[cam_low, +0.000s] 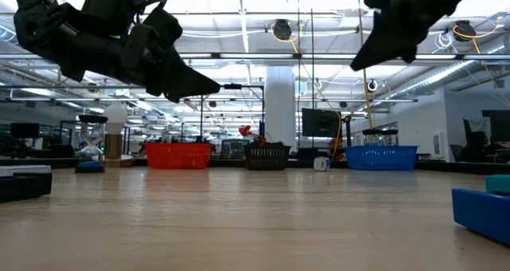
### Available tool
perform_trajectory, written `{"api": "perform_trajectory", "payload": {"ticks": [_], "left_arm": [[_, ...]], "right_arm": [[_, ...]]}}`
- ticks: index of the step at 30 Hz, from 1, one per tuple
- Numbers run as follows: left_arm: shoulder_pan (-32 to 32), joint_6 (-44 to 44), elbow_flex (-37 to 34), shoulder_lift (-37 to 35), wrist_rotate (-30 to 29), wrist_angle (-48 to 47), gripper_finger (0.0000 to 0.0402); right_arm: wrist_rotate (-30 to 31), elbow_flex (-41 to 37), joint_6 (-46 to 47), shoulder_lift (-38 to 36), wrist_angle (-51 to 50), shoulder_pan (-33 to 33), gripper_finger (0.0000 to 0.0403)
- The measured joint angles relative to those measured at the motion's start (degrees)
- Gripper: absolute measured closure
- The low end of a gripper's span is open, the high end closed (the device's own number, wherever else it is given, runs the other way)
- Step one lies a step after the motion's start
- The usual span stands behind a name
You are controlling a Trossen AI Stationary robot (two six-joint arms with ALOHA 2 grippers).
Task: Pick & Place Office items
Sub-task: Put the light blue digital timer into the black bin
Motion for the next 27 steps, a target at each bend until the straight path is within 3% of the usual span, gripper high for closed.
{"api": "perform_trajectory", "payload": {"ticks": [4, 12, 16, 18, 23, 27], "left_arm": [[0.0, 0.0, 0.0, 0.0, 0.0, -0.4, 0.037], [0.0, -0.7, 0.0, 0.0, 0.0, -0.6, 0.0369], [0.0, -3.0, 0.0, 0.0, 0.0, -0.6, 0.037], [0.0, -3.1, 0.0, 0.0, 0.0, -0.6, 0.037], [0.0, -3.0, 0.0, 0.0, 0.0, -0.6, 0.0371], [0.0, -2.9, 0.0, 0.0, 0.0, -0.6, 0.0371]], "right_arm": [[4.3, 3.9, 7.4, 2.4, -9.5, 6.0, 0.0403], [4.2, 14.3, 25.3, 13.9, -28.0, 14.6, 0.0403], [-4.5, 17.3, 38.4, 19.2, -34.8, 16.2, 0.0403], [-8.0, 17.2, 39.2, 20.9, -34.1, 17.5, 0.0403], [-13.0, 16.4, 44.1, 22.8, -34.0, 20.3, 0.0403], [-13.3, 16.4, 47.4, 22.8, -33.5, 21.6, 0.0403]]}}
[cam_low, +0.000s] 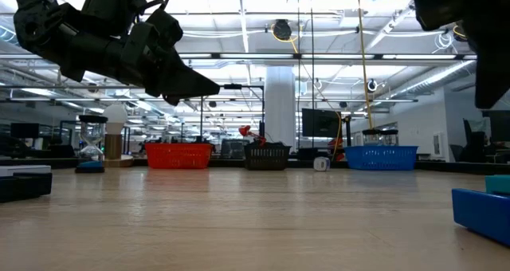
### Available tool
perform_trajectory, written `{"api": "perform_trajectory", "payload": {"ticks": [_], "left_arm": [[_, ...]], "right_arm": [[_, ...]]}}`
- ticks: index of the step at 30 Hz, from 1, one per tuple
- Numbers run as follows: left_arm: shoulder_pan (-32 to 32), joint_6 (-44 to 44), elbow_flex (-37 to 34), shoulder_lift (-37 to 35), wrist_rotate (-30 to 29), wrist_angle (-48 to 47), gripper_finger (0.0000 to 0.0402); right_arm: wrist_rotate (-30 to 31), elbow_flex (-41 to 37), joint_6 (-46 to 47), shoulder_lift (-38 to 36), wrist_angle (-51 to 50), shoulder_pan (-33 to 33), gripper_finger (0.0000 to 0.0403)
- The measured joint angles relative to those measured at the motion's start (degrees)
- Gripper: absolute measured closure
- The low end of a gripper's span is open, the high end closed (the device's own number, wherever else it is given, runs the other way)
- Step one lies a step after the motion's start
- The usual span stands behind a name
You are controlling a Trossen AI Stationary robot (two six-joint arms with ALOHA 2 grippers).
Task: Pick & Place Office items
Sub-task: Put the light blue digital timer into the black bin
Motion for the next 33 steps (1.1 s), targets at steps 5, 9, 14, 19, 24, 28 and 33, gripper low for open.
{"api": "perform_trajectory", "payload": {"ticks": [5, 9, 14, 19, 24, 28, 33], "left_arm": [[0.0, 0.1, 0.0, 0.0, 0.0, 0.0, 0.0371], [0.0, 0.1, 0.0, 0.0, 0.0, 0.1, 0.0371], [0.0, 0.1, 0.0, 0.0, 0.0, 0.0, 0.0371], [0.0, 0.1, 0.0, 0.0, 0.0, 0.0, 0.0371], [0.0, 0.1, 0.0, 0.0, 0.0, 0.0, 0.0371], [0.0, 0.1, 0.0, 0.0, 0.0, 0.0, 0.0371], [0.0, 0.1, 0.0, 0.0, 0.0, 0.0, 0.0371]], "right_arm": [[-3.1, 0.0, 2.2, 0.5, 1.4, 1.4, 0.0377], [-3.7, 0.0, 2.5, 1.6, 2.8, 2.7, 0.0322], [-3.7, 0.0, 3.0, 4.0, 4.0, 3.9, 0.0231], [-3.8, 0.0, 5.3, 8.0, 4.4, 4.8, 0.0151], [-5.1, 0.0, 6.7, 12.2, 5.2, 4.8, 0.0107], [-5.2, 0.0, 6.9, 14.2, 5.3, 4.9, 0.0115], [-5.2, -0.1, 6.8, 15.1, 5.3, 4.8, 0.0162]]}}
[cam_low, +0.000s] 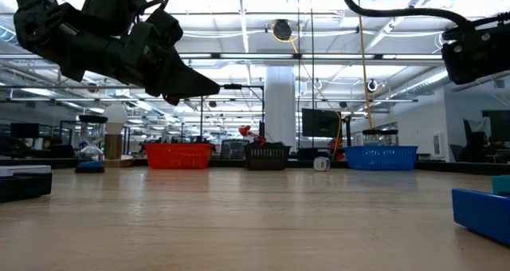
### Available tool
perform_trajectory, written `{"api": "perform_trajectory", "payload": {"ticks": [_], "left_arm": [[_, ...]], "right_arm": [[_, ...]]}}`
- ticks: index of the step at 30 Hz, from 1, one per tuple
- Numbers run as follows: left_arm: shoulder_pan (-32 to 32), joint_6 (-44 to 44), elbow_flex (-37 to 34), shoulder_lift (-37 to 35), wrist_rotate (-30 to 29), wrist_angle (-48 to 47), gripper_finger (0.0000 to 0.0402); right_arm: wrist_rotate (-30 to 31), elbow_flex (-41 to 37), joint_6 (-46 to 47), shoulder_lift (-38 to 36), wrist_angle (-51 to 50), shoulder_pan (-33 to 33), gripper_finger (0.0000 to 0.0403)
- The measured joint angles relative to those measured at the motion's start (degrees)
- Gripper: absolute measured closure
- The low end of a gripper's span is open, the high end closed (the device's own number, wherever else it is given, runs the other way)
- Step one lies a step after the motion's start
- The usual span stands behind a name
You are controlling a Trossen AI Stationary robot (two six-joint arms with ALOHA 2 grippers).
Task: Pick & Place Office items
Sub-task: Put the light blue digital timer into the black bin
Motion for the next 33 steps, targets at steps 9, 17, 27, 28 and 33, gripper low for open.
{"api": "perform_trajectory", "payload": {"ticks": [9, 17, 27, 28, 33], "left_arm": [[0.0, 0.0, 0.0, 0.0, 0.0, 0.0, 0.0371], [0.0, 0.0, 0.0, 0.0, 0.0, 0.0, 0.0371], [0.0, 0.0, 0.0, 0.0, 0.0, 0.1, 0.0371], [0.0, 0.0, 0.0, 0.0, 0.0, 0.1, 0.0371], [0.0, 0.0, 0.0, 0.0, 0.0, 0.1, 0.0371]], "right_arm": [[0.1, 0.0, -5.2, 0.0, 1.3, -0.6, 0.0261], [3.4, 0.0, -14.7, -1.9, 1.5, -5.6, 0.024], [6.3, 0.1, -51.9, -1.9, 11.2, -24.5, 0.0247], [6.3, 0.1, -56.8, -1.9, 13.0, -26.2, 0.0245], [3.1, 0.1, -73.6, -1.2, 19.1, -32.9, 0.0241]]}}
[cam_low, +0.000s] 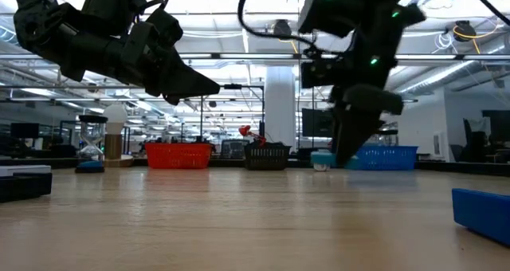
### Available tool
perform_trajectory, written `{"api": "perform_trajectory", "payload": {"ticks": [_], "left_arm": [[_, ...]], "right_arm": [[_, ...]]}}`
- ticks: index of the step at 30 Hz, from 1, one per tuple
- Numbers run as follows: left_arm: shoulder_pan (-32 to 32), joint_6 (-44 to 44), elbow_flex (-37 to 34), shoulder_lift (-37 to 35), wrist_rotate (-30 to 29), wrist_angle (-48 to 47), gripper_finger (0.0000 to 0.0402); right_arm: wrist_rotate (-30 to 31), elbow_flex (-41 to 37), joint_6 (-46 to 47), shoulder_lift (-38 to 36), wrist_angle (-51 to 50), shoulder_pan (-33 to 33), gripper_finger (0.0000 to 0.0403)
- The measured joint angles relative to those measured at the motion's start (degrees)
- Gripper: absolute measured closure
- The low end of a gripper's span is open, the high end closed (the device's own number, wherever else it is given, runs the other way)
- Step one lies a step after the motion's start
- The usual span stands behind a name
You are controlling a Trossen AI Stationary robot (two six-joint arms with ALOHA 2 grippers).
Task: Pick & Place Office items
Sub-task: Put the light blue digital timer into the black bin
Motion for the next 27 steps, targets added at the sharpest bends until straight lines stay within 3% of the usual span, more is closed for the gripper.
{"api": "perform_trajectory", "payload": {"ticks": [7, 21, 24, 27], "left_arm": [[0.0, 0.0, 0.0, 0.0, 0.0, 0.0, 0.0371], [0.0, 0.0, 0.0, 0.0, 0.0, 0.0, 0.0371], [0.0, 0.0, 0.0, 0.0, 0.0, 0.0, 0.0371], [0.0, 0.0, 0.0, 0.0, 0.0, 0.0, 0.0371]], "right_arm": [[-1.6, -0.1, -7.1, 1.6, 1.8, -3.0, 0.0241], [-1.3, -0.1, -7.1, 1.4, 4.6, -2.8, 0.0172], [-0.8, -0.1, -5.4, 0.3, 2.5, -2.6, 0.0179], [4.7, -0.8, -4.3, -1.3, 2.3, -1.3, 0.0207]]}}
